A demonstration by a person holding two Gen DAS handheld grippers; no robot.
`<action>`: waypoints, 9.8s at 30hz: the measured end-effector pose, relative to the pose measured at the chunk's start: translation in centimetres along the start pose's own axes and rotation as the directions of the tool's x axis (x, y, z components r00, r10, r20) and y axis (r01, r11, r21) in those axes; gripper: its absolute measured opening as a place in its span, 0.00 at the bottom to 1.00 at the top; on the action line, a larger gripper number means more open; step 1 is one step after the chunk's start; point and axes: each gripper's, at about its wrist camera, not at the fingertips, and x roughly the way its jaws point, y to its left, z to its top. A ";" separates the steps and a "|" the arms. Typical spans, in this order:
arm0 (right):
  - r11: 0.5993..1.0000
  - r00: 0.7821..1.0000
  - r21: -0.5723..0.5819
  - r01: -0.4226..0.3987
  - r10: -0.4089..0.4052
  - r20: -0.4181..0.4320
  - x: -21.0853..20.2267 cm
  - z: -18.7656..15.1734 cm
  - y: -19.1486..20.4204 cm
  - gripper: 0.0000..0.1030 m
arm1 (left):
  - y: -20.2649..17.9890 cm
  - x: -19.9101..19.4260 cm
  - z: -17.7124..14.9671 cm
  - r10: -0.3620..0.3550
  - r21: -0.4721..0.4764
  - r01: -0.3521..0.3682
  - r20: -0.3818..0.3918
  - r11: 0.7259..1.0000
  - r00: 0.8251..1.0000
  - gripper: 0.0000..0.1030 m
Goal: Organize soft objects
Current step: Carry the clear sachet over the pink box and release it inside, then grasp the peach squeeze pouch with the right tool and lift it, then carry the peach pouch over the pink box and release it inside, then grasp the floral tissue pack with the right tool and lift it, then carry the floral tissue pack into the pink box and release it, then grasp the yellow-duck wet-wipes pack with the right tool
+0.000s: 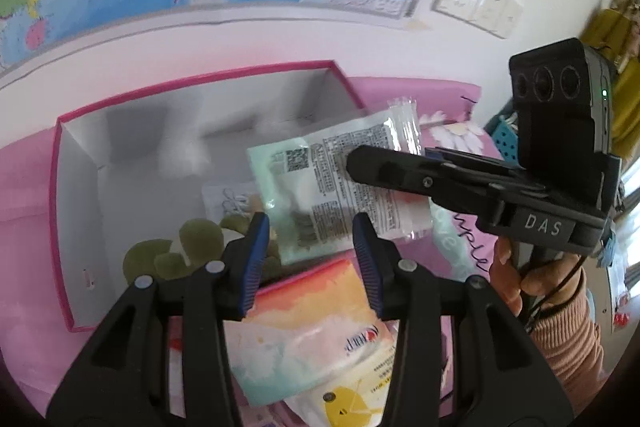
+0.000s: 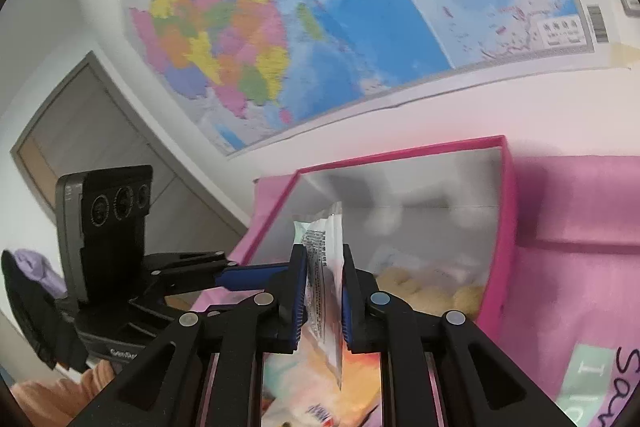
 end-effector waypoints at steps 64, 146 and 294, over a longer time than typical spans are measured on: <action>0.965 0.993 0.249 0.085 -0.063 -0.095 -10.2 -22.7 -1.2 0.46 | -10.2 1.0 -17.9 -0.207 0.203 0.230 -0.126 0.952 0.970 0.34; 0.987 0.987 -0.046 0.152 -0.149 0.056 -7.3 -7.0 3.7 0.46 | -2.3 -7.7 -7.8 -0.029 0.093 0.014 0.167 0.996 0.986 0.35; 0.981 0.975 -0.055 0.186 -0.191 -0.115 -3.7 -12.3 5.5 0.56 | 5.3 -7.2 -18.4 -0.108 -0.053 0.115 0.132 0.992 0.985 0.45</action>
